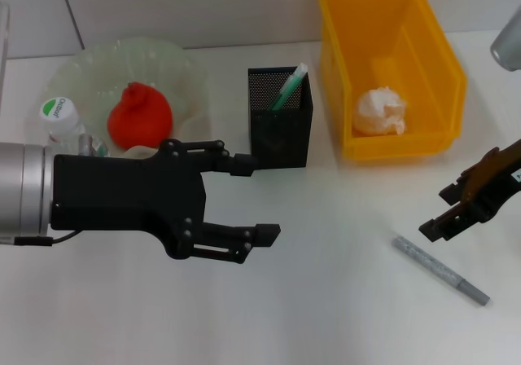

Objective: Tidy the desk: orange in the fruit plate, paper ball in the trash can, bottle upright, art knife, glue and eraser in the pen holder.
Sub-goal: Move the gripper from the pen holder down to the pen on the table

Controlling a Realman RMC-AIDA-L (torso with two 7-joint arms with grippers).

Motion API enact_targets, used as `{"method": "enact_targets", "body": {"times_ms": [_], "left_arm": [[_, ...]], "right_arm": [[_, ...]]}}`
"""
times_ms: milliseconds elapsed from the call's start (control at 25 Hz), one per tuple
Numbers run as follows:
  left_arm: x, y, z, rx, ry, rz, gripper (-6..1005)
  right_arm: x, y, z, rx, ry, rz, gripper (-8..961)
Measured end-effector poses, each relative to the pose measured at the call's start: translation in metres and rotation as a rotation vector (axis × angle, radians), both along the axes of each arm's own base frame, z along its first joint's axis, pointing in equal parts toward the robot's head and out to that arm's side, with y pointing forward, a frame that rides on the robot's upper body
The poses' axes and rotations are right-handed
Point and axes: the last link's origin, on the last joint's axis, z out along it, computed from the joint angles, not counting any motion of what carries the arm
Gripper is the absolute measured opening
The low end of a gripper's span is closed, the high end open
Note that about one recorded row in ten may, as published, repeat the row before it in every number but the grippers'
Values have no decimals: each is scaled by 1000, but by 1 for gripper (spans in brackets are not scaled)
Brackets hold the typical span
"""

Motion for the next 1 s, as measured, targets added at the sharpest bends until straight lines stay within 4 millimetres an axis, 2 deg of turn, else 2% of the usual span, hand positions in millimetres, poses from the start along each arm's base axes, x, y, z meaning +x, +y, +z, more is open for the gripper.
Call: {"method": "enact_targets", "body": {"times_ms": [280, 680, 1000], "left_arm": [[0, -2, 0, -6, -3, -7, 845], [0, -3, -2, -14, -4, -7, 845], [-3, -2, -5, -23, -6, 1, 845]], "right_arm": [[-5, 1, -6, -29, -29, 20, 759], [-4, -2, -16, -78, -139, 11, 759], [0, 0, -20, -69, -145, -15, 759]]}}
